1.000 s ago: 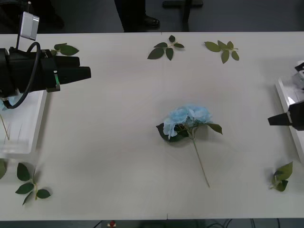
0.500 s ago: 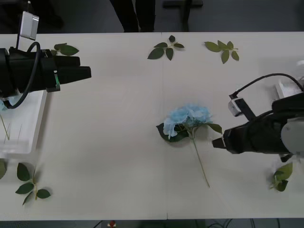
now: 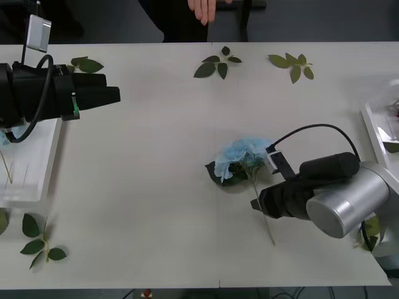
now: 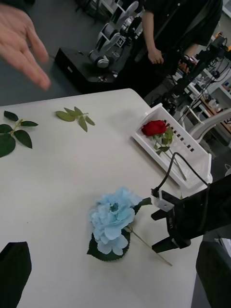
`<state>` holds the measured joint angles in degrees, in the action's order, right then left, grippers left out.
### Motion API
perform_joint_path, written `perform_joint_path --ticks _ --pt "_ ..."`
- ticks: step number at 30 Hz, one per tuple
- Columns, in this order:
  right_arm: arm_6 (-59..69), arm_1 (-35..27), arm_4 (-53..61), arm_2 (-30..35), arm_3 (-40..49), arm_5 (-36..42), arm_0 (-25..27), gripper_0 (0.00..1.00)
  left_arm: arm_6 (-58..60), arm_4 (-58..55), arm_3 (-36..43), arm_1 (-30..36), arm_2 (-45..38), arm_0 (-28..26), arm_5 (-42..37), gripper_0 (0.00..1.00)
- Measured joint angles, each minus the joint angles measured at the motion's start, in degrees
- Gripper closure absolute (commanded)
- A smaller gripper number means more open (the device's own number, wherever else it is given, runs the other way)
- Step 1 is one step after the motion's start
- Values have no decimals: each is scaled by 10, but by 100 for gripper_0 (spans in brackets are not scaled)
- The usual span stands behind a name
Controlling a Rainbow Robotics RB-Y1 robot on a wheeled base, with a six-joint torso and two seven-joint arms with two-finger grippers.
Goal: Place the red flowers into the right box and the blue flowers into the left box. If a person shows an open palm, hand one flower to the person first, then continue sorting.
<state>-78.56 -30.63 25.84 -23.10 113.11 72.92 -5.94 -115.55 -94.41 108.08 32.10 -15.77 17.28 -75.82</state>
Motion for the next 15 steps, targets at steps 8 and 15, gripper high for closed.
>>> perform_joint_path --ticks 8,15 --pt "1 30 -40 -35 -43 -14 -27 0 0 0 0 -6 0 0 0 0" --pt "18 46 -45 -36 -69 -36 -29 0 0 0 0 -6 0 0 0 0"
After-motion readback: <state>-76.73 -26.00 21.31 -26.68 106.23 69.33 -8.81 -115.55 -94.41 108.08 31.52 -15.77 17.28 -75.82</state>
